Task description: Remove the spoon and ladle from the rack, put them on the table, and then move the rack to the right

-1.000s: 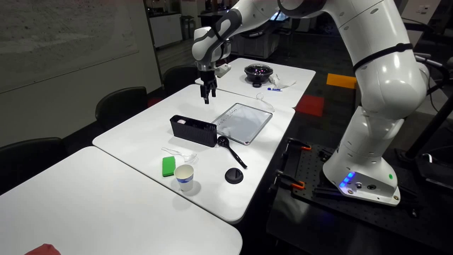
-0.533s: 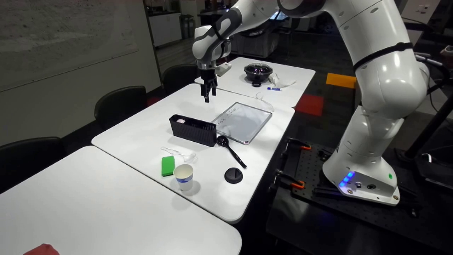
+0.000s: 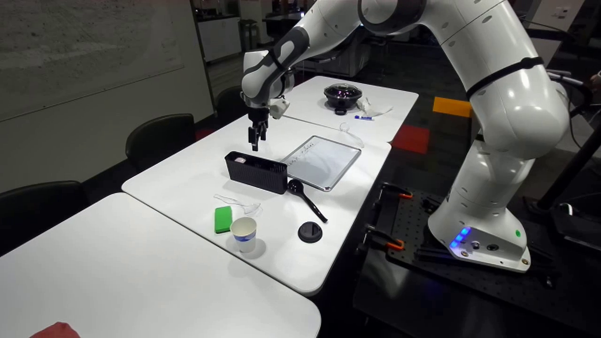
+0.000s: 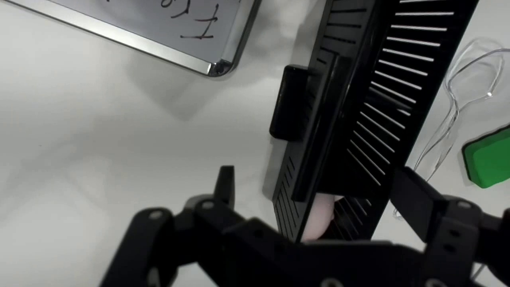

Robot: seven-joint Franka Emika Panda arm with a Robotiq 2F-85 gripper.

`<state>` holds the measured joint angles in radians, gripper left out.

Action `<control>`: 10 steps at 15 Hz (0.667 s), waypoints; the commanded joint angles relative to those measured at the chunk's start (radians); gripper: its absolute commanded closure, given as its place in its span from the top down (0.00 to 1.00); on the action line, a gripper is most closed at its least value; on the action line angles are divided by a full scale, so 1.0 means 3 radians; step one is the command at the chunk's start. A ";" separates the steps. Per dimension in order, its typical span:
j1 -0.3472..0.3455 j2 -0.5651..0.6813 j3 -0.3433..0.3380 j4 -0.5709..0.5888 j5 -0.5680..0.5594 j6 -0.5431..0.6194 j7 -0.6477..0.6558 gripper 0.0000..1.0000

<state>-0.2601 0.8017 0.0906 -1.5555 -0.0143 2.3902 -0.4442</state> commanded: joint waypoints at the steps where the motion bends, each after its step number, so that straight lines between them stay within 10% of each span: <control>1: 0.0066 0.0162 0.0054 0.0079 0.0071 0.0163 -0.0047 1.00; 10: 0.0195 0.0003 0.0150 -0.0154 0.0133 0.0455 0.0097 1.00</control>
<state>-0.2182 0.8521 0.1411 -1.5572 0.0186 2.5203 -0.4370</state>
